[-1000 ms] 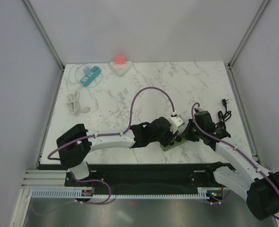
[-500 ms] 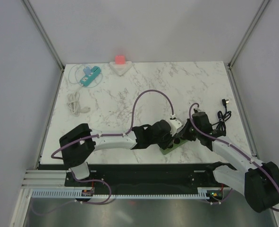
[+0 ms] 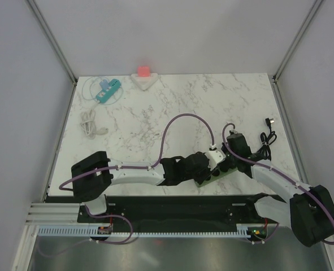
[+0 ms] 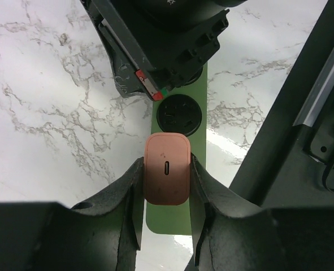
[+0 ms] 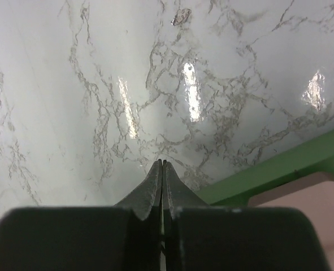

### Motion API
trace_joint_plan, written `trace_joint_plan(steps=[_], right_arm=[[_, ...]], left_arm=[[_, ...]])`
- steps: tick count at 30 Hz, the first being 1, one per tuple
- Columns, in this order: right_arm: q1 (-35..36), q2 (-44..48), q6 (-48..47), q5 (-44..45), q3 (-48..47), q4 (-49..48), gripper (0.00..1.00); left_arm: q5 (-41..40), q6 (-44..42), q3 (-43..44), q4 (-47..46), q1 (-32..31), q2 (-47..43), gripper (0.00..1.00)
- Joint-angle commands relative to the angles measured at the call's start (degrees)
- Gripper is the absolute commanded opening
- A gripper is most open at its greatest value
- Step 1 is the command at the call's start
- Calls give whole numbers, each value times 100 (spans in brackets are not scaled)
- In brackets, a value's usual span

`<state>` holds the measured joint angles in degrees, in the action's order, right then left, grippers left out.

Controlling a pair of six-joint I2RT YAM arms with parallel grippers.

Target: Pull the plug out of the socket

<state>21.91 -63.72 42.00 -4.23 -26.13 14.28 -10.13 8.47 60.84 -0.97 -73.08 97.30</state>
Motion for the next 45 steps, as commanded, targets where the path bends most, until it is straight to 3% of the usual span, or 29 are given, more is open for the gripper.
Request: trace_joint_plan(steps=[1,9,11,12,14,17,20,24,25,28,41,45], right_arm=[[41,88,-254,-26,-128,786,3],[32,316,-105,-104,-1332,1559,15],[32,517,1,-35,-1482,1743,23],[32,588,114,18,-1518,1805,26],[32,791,229,211,-1562,1981,33],[32,984,449,388,-1597,2244,44],[32,1134,634,562,-1571,2455,58],[32,1064,792,704,-1588,2737,78],[32,942,792,695,-1606,2764,79],[33,582,792,739,-1728,2852,84],[41,97,1100,915,-1553,2554,86],[41,-131,1161,933,-1457,2395,88]], left_arm=[[-920,-513,61,-738,136,-369,2],[-851,-434,-300,-852,145,-387,2],[-667,-373,-397,-948,154,-396,5],[-587,-372,-423,-1053,154,-413,17],[-490,-381,-476,-1107,145,-396,29],[-429,-311,-529,-1116,162,-439,62],[-314,-285,-634,-1142,171,-536,81],[-349,-311,-705,-1151,198,-580,97],[-254,-337,-722,-1151,215,-572,100],[-104,-504,-740,-1142,241,-528,100],[547,-838,-574,-1186,567,201,99],[635,-829,-371,-1010,646,483,92]])
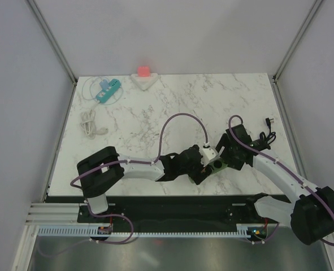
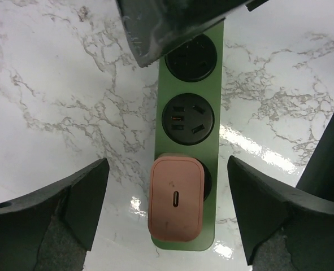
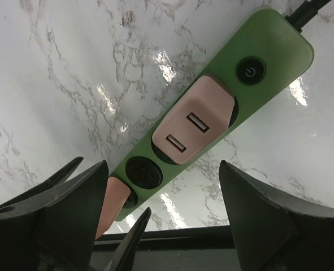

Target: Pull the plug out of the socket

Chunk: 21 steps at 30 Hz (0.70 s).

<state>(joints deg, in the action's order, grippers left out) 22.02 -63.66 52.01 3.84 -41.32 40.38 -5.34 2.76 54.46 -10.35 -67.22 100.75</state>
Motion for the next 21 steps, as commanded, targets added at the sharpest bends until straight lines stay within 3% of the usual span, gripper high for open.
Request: trace_joint_plan(steps=[1,4,5,10,19,21], right_arm=[[22,-147,230,135,115,-293,87],[30,-208,327,91,282,-495,88],[22,-226,397,91,317,-609,87],[65,-410,521,135,432,-847,87],[206,-507,776,249,634,-1093,79],[232,-525,723,249,608,-1094,78]], left_arm=[[270,-250,267,-72,77,164,90],[297,-259,267,-64,86,173,69],[288,-268,267,-72,78,147,58],[463,-224,241,-55,78,103,33],[728,-101,294,-55,86,103,2],[754,-83,311,-64,78,120,2]])
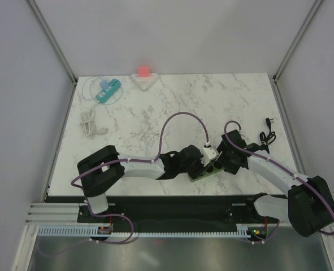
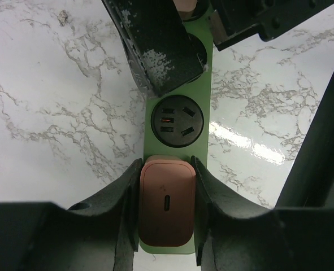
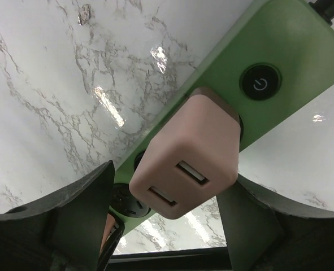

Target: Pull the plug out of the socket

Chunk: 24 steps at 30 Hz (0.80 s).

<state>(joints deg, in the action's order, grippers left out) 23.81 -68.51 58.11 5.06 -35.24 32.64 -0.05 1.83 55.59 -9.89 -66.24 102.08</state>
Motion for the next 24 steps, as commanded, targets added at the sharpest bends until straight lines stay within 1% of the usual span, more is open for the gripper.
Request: trace_joint_plan(steps=[1,5,7,9,12,15,16,18,19,22,24], right_arm=[[105,-22,61,144,-17,-320,78],[194,284,-448,196,-315,-119,82],[203,504,-668,380,-404,241,85],[203,847,-774,408,-431,470,86],[203,1208,-994,207,-396,646,84],[203,1533,-1082,-40,-229,524,77],[203,1647,-1108,-118,-159,419,70],[203,1709,-1196,-382,52,42,61],[203,1675,-1231,-479,105,-64,49],[194,1421,-1416,-690,141,-390,28],[203,1253,-1626,-769,114,-513,21]], left_arm=[[225,20,215,-84,-21,-4,2],[225,63,215,-66,-12,40,2],[181,90,215,-66,-12,40,2],[164,90,198,-83,-12,57,2],[94,116,198,-74,-12,75,2],[58,143,171,-127,-12,57,2],[58,151,162,-136,-12,49,2],[58,160,154,-162,-12,40,2],[67,169,162,-171,-12,40,2],[93,178,189,-189,-21,31,2],[111,195,198,-189,-12,31,2]])
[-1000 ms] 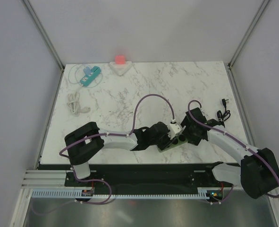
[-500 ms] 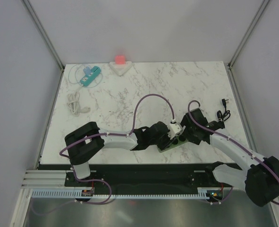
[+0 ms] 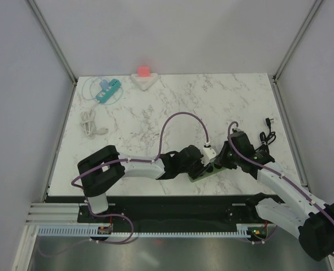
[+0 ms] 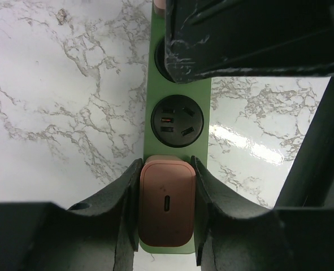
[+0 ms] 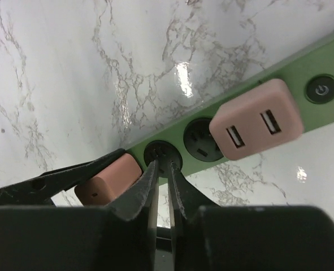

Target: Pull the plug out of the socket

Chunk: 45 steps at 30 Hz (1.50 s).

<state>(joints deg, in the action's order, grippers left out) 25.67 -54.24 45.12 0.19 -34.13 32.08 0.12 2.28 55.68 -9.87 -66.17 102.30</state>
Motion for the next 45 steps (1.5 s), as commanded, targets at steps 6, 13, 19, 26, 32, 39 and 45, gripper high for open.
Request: trace_joint_plan(steps=[6,13,19,26,32,39,45], right_arm=[[17,-693,-627,-397,-50,-553,0],[17,-816,-575,-238,275,-693,0],[34,-1308,-505,-256,521,-940,0],[140,-1581,-417,-54,679,-896,0],[245,-1511,-338,113,671,-852,0],[245,-1257,-478,289,-4,-422,0],[245,-1282,-592,228,-866,35,3]], left_arm=[[102,150,180,-191,-19,9,2],[120,176,162,-217,-19,-8,2],[120,176,180,-270,-10,-8,2],[-547,88,118,-622,-1,-158,2],[-1322,281,207,-586,87,-193,2],[-1058,167,48,-630,122,-149,2],[-926,193,-154,-692,122,-167,2]])
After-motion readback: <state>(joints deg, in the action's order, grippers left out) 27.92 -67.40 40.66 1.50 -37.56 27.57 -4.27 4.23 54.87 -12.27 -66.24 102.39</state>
